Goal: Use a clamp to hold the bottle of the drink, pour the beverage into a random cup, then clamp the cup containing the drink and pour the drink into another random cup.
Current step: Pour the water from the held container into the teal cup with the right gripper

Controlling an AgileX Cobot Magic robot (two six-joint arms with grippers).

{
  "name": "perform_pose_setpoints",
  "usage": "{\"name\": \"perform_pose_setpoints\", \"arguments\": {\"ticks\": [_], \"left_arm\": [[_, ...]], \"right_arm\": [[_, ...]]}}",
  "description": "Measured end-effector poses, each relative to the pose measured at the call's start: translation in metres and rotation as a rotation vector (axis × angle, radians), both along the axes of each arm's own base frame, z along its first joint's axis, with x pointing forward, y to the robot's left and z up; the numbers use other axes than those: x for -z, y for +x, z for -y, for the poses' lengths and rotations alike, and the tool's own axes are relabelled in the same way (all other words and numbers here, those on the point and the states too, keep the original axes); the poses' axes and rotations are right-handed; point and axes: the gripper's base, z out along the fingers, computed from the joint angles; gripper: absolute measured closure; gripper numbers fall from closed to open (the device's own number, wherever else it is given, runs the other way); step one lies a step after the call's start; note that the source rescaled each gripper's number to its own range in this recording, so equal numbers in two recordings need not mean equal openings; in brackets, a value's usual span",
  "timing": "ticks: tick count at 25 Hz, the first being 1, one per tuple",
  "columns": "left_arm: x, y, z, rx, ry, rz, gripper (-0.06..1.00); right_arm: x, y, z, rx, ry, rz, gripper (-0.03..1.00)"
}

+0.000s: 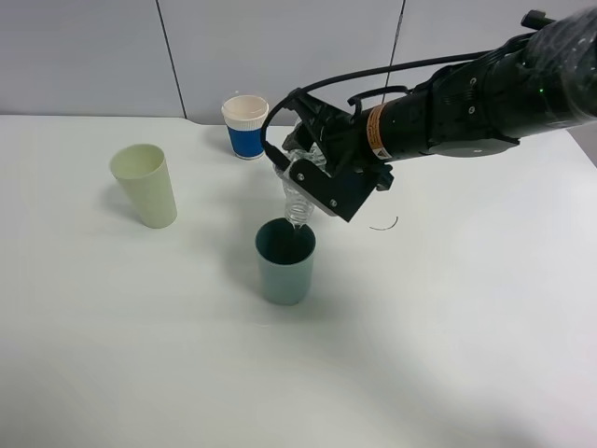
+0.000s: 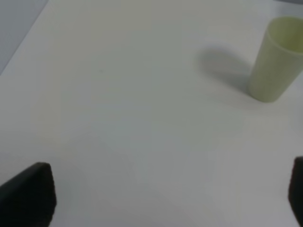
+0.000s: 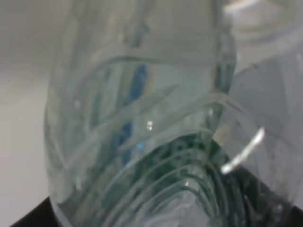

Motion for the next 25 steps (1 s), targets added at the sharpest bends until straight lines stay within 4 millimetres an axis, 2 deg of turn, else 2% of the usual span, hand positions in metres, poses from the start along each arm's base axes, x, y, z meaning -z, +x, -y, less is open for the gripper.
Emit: {"name": "perform_pose_setpoints", "arguments": {"ticks": [6,12,25], "left_arm": [[0.0,0.0,0.0,0.0,0.0,0.0,-0.06],[0.0,0.0,0.0,0.0,0.0,0.0,-0.06],[0.0,0.0,0.0,0.0,0.0,0.0,-0.06]], "right_arm": [[0.0,-0.002,-0.003,-0.017,-0.015,0.012,0.95],[-0.009,0.0,-0.012,-0.033,-0.01,0.045,0.95],[-0.01,0.001,-0.011,-0.068,-0.059,0.09,0.95]]}}
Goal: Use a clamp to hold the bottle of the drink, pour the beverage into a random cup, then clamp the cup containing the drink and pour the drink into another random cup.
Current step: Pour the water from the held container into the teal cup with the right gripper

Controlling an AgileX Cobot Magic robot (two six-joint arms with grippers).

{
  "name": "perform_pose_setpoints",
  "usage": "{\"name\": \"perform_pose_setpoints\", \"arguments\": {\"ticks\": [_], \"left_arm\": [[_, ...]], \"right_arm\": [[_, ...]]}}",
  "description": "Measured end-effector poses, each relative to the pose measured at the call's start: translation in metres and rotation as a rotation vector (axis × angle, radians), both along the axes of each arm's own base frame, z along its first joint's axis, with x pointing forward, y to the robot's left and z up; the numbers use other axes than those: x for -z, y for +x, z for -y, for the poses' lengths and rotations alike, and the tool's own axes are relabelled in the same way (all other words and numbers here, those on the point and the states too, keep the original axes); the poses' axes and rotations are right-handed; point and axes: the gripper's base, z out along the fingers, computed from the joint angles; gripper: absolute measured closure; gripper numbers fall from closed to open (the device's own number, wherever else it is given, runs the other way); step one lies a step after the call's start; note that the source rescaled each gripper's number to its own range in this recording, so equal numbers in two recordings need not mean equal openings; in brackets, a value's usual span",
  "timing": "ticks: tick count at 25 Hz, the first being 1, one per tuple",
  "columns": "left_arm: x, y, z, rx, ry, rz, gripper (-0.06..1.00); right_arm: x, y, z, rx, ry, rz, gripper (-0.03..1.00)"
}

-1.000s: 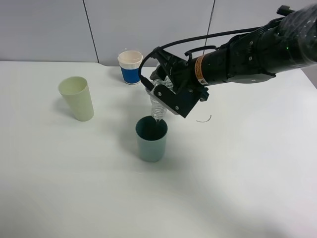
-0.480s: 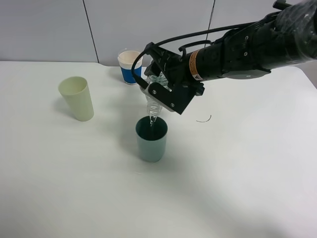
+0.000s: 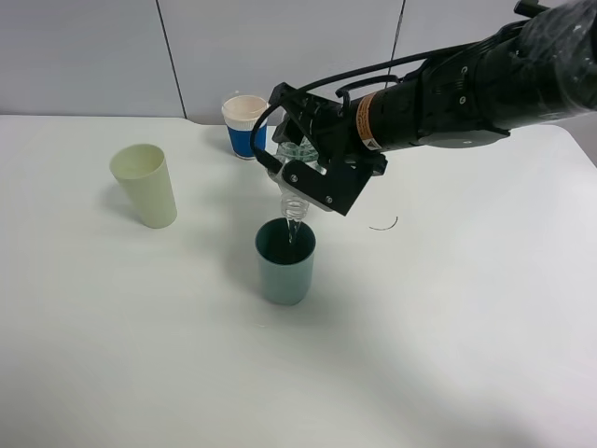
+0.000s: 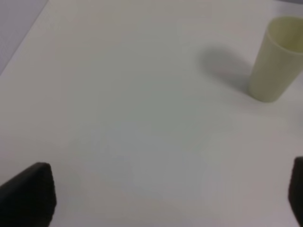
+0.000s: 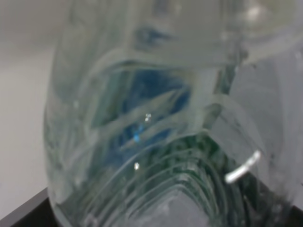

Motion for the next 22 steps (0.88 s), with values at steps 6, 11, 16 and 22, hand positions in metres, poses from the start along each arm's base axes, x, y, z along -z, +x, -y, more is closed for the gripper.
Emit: {"name": "perform_pose_setpoints", "arguments": {"ticks": [6,11,16,22], "left_arm": [[0.0,0.0,0.0,0.0,0.0,0.0,-0.06],[0.0,0.0,0.0,0.0,0.0,0.0,-0.06],[0.0,0.0,0.0,0.0,0.0,0.0,-0.06],[0.0,0.0,0.0,0.0,0.0,0.0,-0.06]], "right_arm": [[0.0001,0.0001,0.0002,-0.021,-0.026,0.023,0.95],[-0.0004,-0.0002,-0.0006,-0.03,-0.021,0.027,0.95],[-0.0006,-0.0022,-0.0034,-0.042,-0.017,0.028,0.95],[-0.0009,-0.003,-0.0046,-0.062,-0.025,0.042,0.95]]}}
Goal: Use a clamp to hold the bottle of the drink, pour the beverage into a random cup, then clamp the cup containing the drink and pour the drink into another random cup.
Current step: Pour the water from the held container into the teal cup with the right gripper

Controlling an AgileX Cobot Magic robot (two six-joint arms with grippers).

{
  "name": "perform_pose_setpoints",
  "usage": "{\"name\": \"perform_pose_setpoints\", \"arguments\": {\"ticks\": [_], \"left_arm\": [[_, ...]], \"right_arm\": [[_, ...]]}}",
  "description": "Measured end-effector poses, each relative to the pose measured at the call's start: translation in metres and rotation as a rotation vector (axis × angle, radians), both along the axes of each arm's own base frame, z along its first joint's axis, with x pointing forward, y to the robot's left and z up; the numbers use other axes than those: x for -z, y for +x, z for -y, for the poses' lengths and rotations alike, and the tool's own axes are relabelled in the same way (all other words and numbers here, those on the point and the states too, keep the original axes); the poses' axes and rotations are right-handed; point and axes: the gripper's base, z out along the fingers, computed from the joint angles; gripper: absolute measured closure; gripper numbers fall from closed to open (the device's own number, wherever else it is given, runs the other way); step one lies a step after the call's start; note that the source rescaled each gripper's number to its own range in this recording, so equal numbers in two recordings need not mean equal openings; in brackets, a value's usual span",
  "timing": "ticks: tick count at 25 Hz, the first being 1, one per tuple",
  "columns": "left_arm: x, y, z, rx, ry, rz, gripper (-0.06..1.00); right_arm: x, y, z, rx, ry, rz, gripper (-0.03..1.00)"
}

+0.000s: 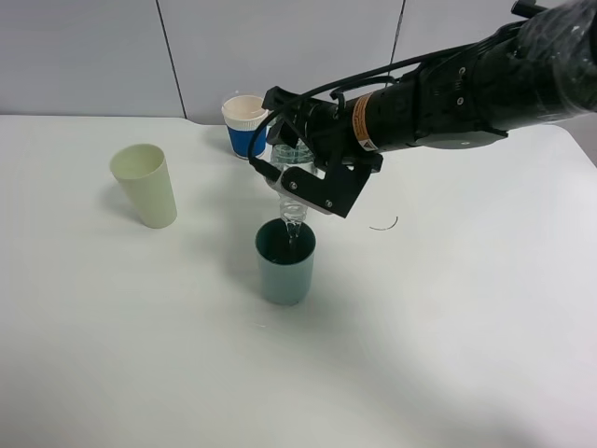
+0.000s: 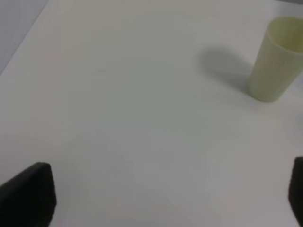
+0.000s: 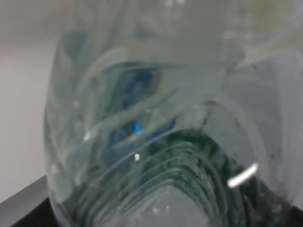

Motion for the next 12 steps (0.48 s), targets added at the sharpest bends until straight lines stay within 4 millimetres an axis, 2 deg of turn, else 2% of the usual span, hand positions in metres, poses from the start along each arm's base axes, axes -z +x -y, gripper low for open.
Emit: {"name": "perform_pose_setpoints", "arguments": {"ticks": [12], "left_arm": [[0.0,0.0,0.0,0.0,0.0,0.0,-0.06]], "right_arm": [[-0.0013,-0.0017,-0.0034,-0.05,-0.02,0.047,0.95]]}}
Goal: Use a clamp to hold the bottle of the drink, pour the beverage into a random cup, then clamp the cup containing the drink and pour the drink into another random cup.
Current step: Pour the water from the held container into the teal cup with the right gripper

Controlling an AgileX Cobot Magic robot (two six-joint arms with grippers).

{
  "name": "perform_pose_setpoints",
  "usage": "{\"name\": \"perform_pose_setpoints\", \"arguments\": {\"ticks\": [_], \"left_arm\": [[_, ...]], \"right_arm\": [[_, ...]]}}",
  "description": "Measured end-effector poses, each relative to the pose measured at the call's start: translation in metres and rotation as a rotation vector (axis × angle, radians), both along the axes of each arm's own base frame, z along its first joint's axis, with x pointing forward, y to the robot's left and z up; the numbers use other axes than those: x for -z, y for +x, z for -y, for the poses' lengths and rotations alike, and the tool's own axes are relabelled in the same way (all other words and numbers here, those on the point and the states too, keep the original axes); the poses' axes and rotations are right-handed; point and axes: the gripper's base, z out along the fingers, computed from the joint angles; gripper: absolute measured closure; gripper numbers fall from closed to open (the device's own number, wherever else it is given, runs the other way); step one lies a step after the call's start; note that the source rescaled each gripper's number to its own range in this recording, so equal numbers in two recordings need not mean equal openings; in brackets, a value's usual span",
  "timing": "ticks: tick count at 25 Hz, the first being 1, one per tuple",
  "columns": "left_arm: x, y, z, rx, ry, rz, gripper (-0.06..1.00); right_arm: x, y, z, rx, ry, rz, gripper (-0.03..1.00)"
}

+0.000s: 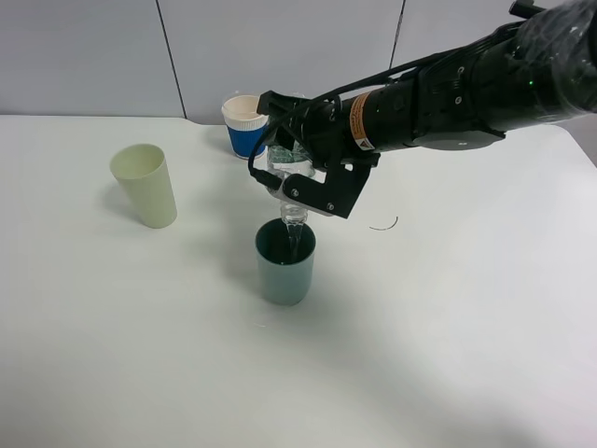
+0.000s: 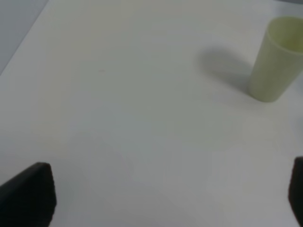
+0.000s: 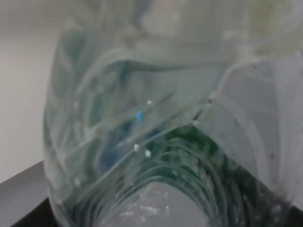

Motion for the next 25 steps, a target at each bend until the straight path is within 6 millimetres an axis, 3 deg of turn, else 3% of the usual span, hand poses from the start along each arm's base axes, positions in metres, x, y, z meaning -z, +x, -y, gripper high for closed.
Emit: {"name": "perform_pose_setpoints", "arguments": {"ticks": [25], "left_arm": [[0.0,0.0,0.0,0.0,0.0,0.0,-0.06]], "right_arm": [[-0.0097,-0.0014,-0.0085,-0.097,0.074,0.093,0.95]]}}
